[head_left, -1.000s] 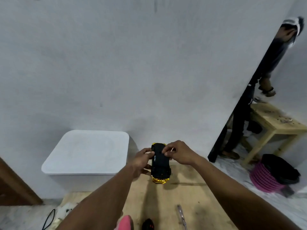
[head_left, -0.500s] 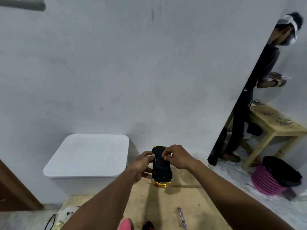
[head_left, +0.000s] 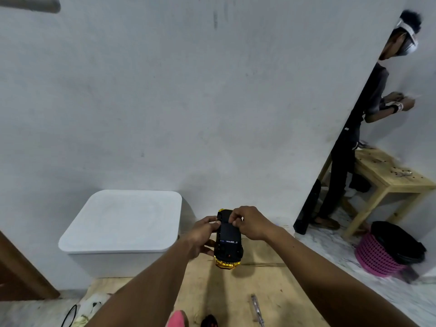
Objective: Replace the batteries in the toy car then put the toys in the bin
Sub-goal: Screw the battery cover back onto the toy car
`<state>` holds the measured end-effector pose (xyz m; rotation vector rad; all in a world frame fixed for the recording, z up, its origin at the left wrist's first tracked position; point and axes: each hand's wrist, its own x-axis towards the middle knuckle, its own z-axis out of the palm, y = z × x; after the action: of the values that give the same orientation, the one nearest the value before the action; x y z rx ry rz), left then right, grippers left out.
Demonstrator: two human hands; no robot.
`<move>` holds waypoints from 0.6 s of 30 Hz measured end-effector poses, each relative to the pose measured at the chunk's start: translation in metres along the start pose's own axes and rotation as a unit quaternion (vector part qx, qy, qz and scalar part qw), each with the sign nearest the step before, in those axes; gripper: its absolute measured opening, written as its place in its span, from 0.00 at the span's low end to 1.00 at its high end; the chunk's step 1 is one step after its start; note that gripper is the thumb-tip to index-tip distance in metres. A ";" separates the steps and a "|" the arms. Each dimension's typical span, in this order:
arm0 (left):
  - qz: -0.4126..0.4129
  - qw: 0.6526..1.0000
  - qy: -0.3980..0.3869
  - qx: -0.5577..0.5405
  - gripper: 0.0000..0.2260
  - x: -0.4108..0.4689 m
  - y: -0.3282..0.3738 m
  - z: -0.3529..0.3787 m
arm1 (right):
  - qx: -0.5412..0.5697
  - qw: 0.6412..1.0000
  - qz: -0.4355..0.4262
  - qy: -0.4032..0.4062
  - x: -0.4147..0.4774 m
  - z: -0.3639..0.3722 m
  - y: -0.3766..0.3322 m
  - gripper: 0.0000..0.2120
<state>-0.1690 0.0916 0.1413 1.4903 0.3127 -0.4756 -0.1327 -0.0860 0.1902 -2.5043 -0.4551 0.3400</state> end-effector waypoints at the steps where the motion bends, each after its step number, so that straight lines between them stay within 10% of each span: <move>1: -0.001 1.000 -0.001 0.001 0.09 0.001 -0.001 -0.001 | -0.003 1.000 0.001 -0.007 0.000 0.000 0.001 0.10; 18: 0.000 1.000 -0.006 0.001 0.10 0.000 0.003 -0.004 | -0.038 0.998 0.021 -0.048 0.012 0.002 -0.004 0.10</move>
<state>-0.1671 0.0959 0.1435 1.4900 0.3029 -0.4838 -0.1237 -0.0777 0.1893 -2.5817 -0.4620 0.4680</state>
